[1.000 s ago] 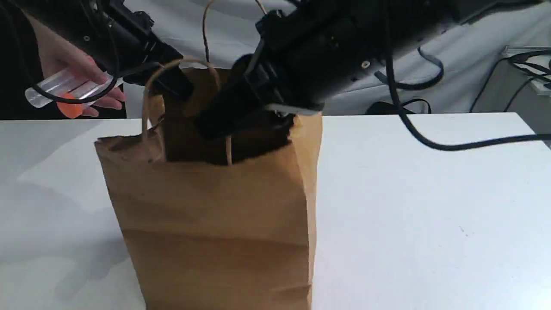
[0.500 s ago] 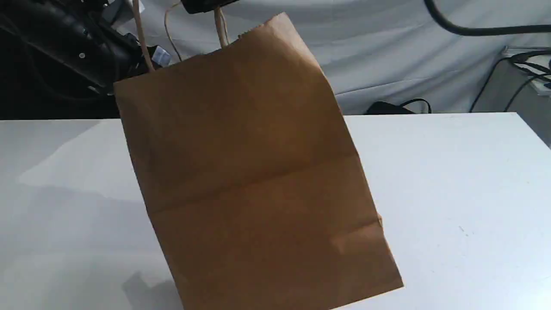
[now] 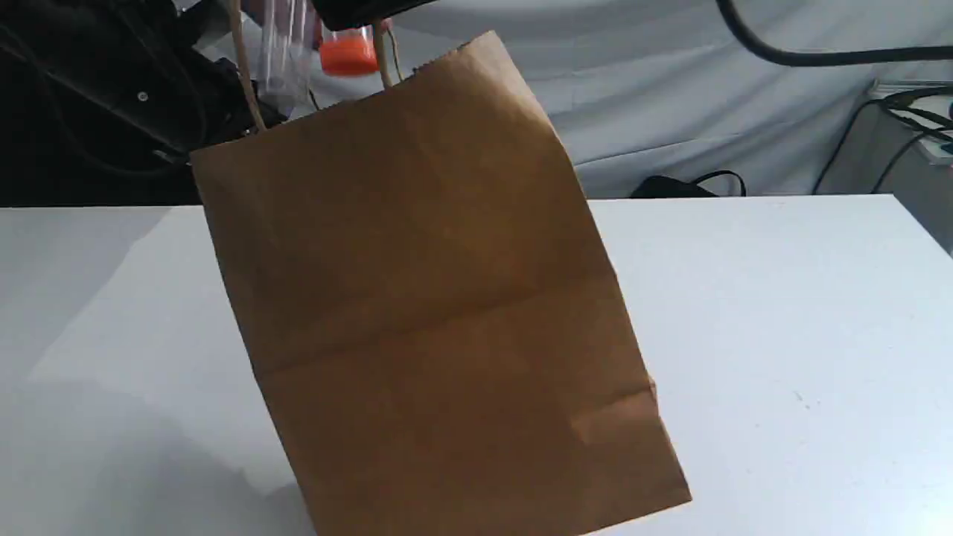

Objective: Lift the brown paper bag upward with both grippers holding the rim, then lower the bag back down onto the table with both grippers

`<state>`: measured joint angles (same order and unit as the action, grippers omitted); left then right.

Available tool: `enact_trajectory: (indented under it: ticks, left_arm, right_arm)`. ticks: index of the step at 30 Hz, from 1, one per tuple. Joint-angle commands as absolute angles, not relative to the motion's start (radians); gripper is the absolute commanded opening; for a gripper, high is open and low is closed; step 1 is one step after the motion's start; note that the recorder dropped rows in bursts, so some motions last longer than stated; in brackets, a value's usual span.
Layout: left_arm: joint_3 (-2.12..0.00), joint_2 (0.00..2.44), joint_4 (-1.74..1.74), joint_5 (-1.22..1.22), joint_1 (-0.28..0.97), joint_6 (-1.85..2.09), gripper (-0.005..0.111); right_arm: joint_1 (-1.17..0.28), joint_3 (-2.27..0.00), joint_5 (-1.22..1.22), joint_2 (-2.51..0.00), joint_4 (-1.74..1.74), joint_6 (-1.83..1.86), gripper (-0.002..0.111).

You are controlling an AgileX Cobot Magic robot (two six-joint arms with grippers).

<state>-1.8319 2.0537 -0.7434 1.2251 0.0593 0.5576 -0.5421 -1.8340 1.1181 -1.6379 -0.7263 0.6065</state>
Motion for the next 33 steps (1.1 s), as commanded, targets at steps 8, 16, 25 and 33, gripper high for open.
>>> enact_trajectory:
  ticks: [8, 16, 25, 33]
  left_arm:
    - [-1.832, 2.050, -0.751, 1.221, 0.057, 0.550, 0.000]
    - [-1.895, 2.041, -0.757, 1.221, 0.057, 0.550, 0.000]
    - [-2.079, 2.039, -0.729, 1.221, 0.063, 0.526, 0.000]
    - [-2.093, 2.039, -0.579, 1.221, 0.092, 0.517, 0.000]
  right_arm:
    - [-0.535, -1.840, 1.074, -1.633, -0.712, 0.605, 0.000]
    - [-0.535, -1.840, 1.060, -1.633, -0.632, 0.605, 0.000]
    - [-0.537, -1.801, 1.000, -1.598, -0.634, 0.616, 0.000]
    - [-0.539, -1.461, 0.640, -1.428, -0.661, 0.633, 0.000]
